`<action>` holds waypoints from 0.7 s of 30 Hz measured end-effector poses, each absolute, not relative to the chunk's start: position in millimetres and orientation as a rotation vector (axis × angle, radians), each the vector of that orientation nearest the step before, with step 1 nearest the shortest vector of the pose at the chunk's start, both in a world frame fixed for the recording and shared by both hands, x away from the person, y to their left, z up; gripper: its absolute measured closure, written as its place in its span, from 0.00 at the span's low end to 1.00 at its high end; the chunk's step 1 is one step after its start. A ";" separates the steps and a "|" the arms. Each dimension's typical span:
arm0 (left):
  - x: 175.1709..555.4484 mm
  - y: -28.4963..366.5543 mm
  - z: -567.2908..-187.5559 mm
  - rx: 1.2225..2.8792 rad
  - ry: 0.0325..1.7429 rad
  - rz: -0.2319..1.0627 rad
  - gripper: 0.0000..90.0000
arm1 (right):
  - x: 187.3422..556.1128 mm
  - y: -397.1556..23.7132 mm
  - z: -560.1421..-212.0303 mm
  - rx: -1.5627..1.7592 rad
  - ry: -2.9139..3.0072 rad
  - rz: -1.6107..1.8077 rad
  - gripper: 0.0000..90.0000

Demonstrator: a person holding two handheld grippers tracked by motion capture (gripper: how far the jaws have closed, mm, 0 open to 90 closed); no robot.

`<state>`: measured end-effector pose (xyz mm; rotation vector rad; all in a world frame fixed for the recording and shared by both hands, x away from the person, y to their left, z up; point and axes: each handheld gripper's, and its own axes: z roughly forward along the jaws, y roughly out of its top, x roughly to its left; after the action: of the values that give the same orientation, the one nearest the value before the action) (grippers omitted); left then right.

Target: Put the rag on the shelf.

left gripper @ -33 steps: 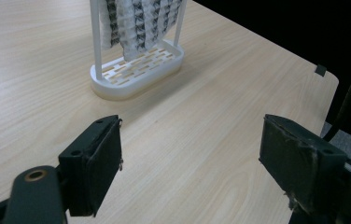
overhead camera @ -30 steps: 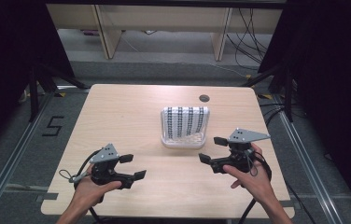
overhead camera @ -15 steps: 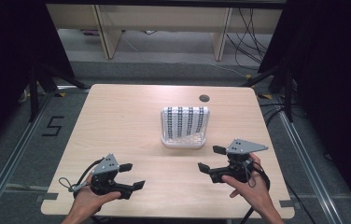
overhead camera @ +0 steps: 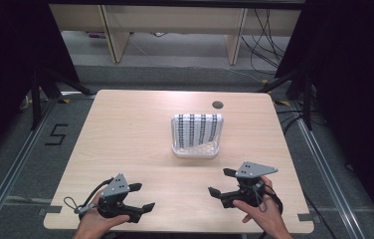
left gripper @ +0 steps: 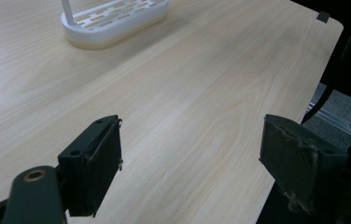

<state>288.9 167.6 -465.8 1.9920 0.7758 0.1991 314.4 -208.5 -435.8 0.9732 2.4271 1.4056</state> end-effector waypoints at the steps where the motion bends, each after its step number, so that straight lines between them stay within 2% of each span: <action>1: 288.2 167.6 -466.8 1.999 0.776 0.203 0.22 | 314.4 -208.5 -435.8 0.973 2.427 1.406 0.19; 21: 273.8 160.8 -499.1 2.085 0.777 0.224 0.22 | 294.9 -204.2 -476.8 0.922 2.534 1.260 0.19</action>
<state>273.8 160.8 -499.1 2.0848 0.7771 0.2235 294.9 -204.2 -476.8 0.9224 2.5336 1.2602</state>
